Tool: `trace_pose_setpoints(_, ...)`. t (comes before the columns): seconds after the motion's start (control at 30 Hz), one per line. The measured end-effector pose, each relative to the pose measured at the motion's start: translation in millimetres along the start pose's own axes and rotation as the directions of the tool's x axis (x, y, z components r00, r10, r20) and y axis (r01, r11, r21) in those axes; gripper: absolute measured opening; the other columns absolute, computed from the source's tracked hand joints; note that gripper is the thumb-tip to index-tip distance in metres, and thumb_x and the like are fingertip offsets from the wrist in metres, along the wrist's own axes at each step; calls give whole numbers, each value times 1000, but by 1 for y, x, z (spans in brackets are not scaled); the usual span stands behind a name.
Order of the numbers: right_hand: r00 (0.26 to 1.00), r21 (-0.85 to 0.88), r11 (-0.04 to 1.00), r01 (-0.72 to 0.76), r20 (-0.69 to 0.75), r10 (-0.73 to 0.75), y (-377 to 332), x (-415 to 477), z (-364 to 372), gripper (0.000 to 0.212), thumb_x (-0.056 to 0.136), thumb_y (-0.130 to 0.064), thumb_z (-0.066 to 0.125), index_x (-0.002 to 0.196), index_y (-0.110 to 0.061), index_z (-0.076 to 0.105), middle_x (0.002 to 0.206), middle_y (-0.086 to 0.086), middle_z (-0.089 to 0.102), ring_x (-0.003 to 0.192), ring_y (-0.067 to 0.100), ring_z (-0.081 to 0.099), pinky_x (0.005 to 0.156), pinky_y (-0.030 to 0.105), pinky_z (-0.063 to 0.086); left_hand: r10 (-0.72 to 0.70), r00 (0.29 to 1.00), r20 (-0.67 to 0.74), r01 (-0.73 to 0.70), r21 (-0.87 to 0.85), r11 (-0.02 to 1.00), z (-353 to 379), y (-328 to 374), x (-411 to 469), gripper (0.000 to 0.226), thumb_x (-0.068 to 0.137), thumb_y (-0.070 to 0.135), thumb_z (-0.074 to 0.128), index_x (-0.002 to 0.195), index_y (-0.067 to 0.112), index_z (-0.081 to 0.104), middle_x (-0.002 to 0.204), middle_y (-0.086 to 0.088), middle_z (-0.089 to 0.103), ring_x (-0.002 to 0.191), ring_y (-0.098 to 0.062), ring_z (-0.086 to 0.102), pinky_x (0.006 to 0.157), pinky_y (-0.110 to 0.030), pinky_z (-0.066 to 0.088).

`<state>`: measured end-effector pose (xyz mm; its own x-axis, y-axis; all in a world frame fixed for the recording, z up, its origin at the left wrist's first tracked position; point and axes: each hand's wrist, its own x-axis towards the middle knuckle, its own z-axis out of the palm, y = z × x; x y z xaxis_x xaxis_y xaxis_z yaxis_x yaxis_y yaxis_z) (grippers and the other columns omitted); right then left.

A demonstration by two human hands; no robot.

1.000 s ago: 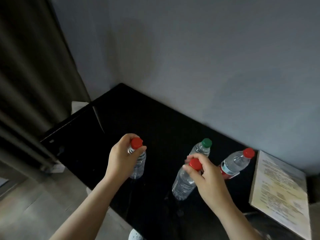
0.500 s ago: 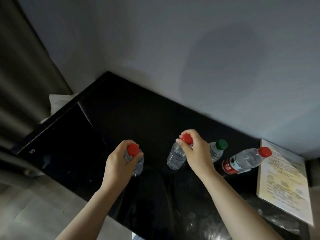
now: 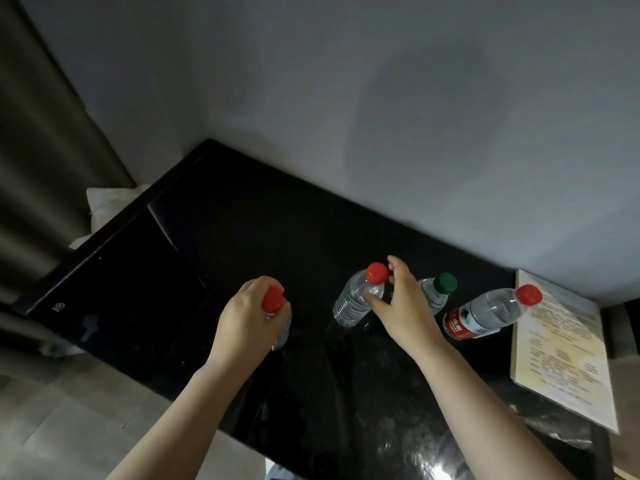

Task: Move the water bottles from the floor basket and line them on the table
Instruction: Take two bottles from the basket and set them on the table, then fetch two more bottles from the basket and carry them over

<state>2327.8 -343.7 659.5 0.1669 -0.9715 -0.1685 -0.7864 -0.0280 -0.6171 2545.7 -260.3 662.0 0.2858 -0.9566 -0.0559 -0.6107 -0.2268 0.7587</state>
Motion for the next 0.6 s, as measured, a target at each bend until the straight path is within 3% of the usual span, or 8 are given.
trace_pose_setpoints(0.1,1000,-171,985,14,23,-10,13,-24,-10,66,87,-31,65,143,-19,33,141,3,48,126,16,51,101,30,43,8,998,66,-14,94,995,-4,3,7,16,85,16,62,100,21,61,97,6,60,76,-1,56,59,-7,38)
trace_pose_setpoints(0.2,998,-231,973,-26,44,37,31,-54,-17,50,87,-31,64,133,-22,48,125,-4,59,114,11,57,95,27,49,43,991,127,-67,191,979,-5,16,10,23,85,17,63,107,21,61,107,6,58,91,-10,58,70,-18,46)
trace_pose_setpoints(0.37,982,-212,960,-184,11,190,67,-100,-32,38,87,-32,63,124,-27,56,109,-11,61,99,3,57,82,17,43,287,946,149,-314,208,926,8,59,-7,25,82,22,68,107,22,62,104,9,62,96,-10,59,78,-20,47)
trace_pose_setpoints(0.5,959,-158,946,-283,-55,278,92,-140,-54,32,87,-32,63,119,-30,58,108,-12,61,99,2,58,85,20,48,366,897,248,-412,164,896,36,95,-30,25,82,23,68,105,24,60,102,11,60,92,-8,58,77,-24,52)
trace_pose_setpoints(0.6,940,-51,943,-329,-113,322,113,-178,-74,27,86,-28,65,113,-28,61,102,-12,60,98,3,59,83,25,53,391,853,346,-459,140,877,64,115,-55,25,83,26,67,107,27,58,102,14,59,91,-3,58,72,-10,45)
